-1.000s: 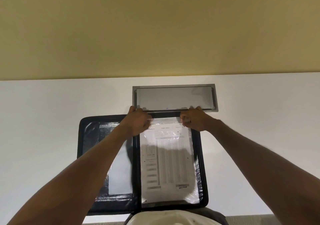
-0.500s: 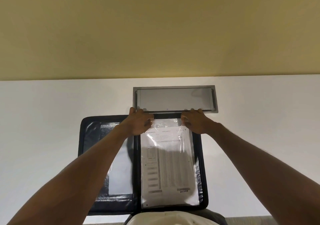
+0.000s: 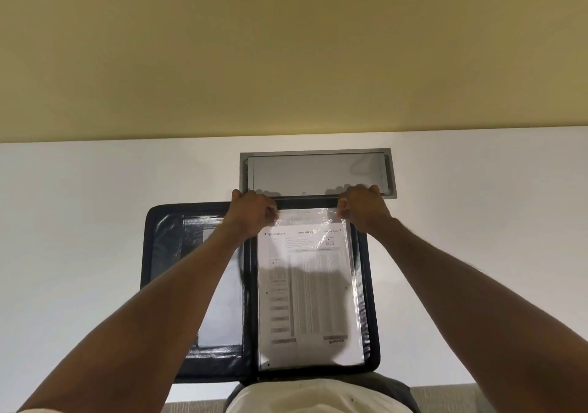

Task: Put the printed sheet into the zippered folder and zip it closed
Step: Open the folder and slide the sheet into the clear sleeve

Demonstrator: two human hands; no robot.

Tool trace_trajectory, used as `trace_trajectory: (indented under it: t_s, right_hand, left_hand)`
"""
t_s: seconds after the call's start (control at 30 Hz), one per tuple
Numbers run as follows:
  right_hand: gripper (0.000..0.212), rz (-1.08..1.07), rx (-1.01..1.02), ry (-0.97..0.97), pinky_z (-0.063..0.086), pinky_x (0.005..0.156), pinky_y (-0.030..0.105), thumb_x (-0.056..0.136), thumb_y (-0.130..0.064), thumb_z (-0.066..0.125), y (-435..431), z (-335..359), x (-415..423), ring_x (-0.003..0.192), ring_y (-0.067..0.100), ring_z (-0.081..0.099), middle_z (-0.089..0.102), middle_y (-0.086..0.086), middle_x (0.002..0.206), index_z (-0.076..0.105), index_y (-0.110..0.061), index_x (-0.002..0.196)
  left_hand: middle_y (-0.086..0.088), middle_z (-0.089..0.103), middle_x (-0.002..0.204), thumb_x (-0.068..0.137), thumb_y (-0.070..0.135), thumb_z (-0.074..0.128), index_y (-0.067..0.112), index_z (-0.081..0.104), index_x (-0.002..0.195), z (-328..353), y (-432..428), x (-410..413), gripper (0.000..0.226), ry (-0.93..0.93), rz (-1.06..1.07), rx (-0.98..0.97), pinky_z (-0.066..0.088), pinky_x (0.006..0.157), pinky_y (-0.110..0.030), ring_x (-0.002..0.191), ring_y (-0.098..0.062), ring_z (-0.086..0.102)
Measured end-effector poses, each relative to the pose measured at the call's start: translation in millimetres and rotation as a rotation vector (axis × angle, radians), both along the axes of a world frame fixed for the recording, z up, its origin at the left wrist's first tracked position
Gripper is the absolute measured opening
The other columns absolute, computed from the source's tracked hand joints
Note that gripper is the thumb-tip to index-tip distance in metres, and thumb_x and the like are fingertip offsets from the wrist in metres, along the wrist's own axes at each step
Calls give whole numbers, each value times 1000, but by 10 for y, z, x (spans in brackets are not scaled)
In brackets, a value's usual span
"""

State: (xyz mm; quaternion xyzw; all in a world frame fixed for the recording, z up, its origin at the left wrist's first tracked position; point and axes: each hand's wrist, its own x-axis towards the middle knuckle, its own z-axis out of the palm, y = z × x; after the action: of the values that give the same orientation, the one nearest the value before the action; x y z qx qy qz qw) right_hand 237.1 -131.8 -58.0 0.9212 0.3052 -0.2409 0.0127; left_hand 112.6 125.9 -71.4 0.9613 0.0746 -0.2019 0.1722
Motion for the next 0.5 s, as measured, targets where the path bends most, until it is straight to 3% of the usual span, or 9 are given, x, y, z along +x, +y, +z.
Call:
trace_trajectory:
  t_s: [0.2, 0.37, 0.43, 0.5]
  right_hand:
    - [15, -132, -43, -28, 42, 106, 43, 88, -17, 76, -50, -24, -27, 109, 25, 63, 71, 2, 104, 74, -19, 103]
    - [23, -240, 147, -248, 51, 89, 40, 91, -9, 57, -27, 43, -527, 104, 28, 63, 67, 10, 110, 66, -11, 112]
    - [20, -264, 366, -76, 54, 87, 36, 95, -12, 56, 73, 76, -957, 101, 23, 63, 66, 6, 114, 65, -13, 113]
    - [19, -342, 599, 278, 56, 85, 31, 98, -14, 58, 187, 134, -1434, 93, 18, 65, 68, 2, 111, 65, -14, 115]
  left_hand:
    - [2, 74, 104, 91, 35, 75, 23, 76, 102, 30, -8, 12, 17, -5, 188, -87, 39, 104, -42, 102, -21, 66]
    - [-3, 65, 113, 91, 23, 76, 16, 70, 117, 101, -60, -192, 28, -182, 82, -220, 53, 91, -39, 102, -20, 63]
    - [-1, 65, 115, 93, 22, 73, 17, 70, 118, 97, -81, -277, 26, -134, -27, -246, 55, 88, -37, 102, -20, 64]
    - [0, 65, 114, 94, 24, 71, 19, 71, 118, 94, -111, -337, 24, -57, -73, -237, 55, 87, -36, 102, -21, 65]
